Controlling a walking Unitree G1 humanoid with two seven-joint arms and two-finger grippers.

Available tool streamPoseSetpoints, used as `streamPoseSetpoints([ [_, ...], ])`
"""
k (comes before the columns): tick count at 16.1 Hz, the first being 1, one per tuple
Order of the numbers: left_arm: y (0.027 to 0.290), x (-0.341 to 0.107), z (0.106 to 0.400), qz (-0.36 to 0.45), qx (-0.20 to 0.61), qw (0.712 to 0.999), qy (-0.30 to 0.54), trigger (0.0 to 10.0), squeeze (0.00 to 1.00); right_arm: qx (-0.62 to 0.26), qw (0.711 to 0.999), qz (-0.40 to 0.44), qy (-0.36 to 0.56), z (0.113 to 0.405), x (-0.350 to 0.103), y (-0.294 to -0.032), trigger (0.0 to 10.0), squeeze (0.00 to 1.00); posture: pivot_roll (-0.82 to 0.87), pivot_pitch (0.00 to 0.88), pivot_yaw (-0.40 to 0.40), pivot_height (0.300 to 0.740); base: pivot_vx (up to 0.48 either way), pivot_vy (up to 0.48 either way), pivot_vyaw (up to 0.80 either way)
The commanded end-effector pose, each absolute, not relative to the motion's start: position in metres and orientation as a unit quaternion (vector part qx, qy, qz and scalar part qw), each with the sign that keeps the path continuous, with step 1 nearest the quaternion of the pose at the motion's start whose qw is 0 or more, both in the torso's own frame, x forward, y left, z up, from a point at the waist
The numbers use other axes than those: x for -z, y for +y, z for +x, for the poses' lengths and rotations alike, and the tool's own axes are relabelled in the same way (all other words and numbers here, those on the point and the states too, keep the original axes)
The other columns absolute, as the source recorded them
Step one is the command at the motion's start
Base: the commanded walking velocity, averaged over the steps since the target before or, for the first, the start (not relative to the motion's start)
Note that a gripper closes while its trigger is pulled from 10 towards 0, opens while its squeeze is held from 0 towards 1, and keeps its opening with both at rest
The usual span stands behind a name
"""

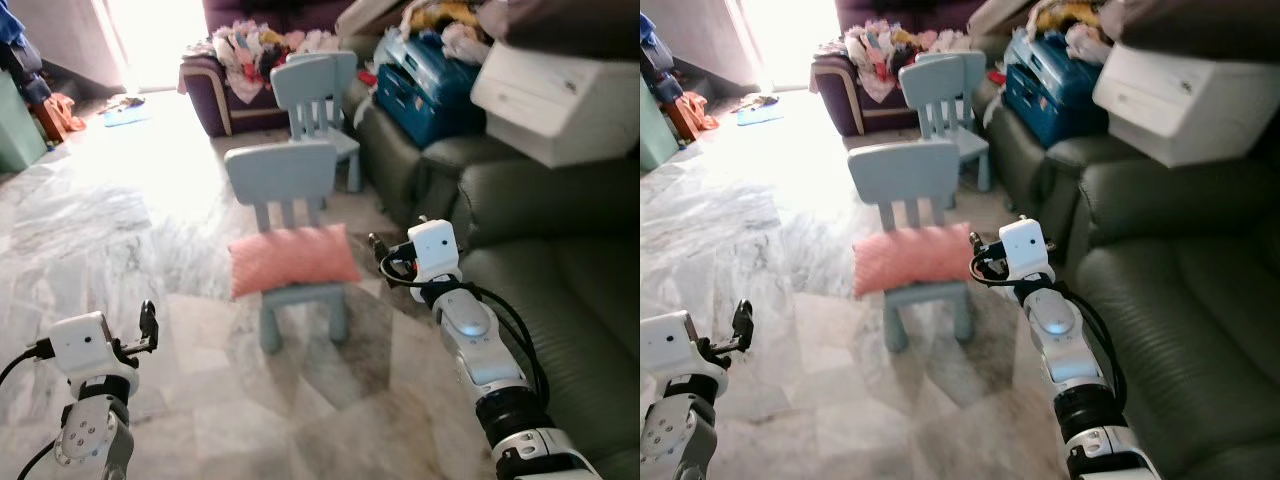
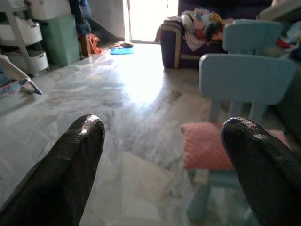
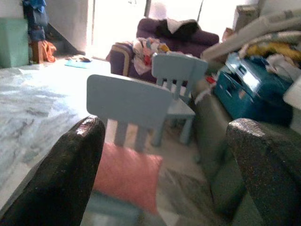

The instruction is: Move the pillow to the sofa

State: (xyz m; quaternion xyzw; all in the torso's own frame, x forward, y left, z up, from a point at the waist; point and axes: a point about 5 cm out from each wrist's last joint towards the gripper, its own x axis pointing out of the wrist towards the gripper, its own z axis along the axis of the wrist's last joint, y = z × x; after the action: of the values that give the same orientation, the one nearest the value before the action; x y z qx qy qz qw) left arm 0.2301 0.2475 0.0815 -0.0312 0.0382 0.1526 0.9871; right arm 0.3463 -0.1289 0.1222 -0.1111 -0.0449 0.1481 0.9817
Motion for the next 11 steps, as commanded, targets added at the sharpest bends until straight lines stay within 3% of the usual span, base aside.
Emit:
streamPoseSetpoints([
  [1, 0.256, -0.077, 0.228, -0.018, -0.167, 0.984, 0.06, 10.0, 0.0, -0.16, 0.98, -0.107, -0.058, 0.348, -0.128, -0.118, 10.0, 0.0, -0.13, 0.0, 0.04, 0.74, 0.0, 0.0, 0.0],
  [5, 0.234, -0.065, 0.238, -0.006, -0.091, 0.99, 0.103, 10.0, 0.0, -0.138, 0.985, -0.098, -0.041, 0.35, -0.122, -0.128, 10.0, 0.0, -0.12, 0.0, 0.042, 0.74, 0.0, 0.0, 0.0],
  [9, 0.211, -0.067, 0.252, 0.005, -0.048, 0.993, 0.106, 10.0, 0.0, -0.053, 0.997, -0.047, 0.013, 0.354, -0.112, -0.175, 10.0, 0.0, -0.14, 0.0, 0.067, 0.74, 0.0, 0.0, 0.0],
  [11, 0.204, -0.062, 0.248, -0.002, -0.033, 0.993, 0.115, 10.0, 0.0, -0.047, 0.998, -0.015, 0.036, 0.35, -0.106, -0.182, 10.0, 0.0, -0.15, 0.0, 0.079, 0.74, 0.0, 0.0, 0.0],
])
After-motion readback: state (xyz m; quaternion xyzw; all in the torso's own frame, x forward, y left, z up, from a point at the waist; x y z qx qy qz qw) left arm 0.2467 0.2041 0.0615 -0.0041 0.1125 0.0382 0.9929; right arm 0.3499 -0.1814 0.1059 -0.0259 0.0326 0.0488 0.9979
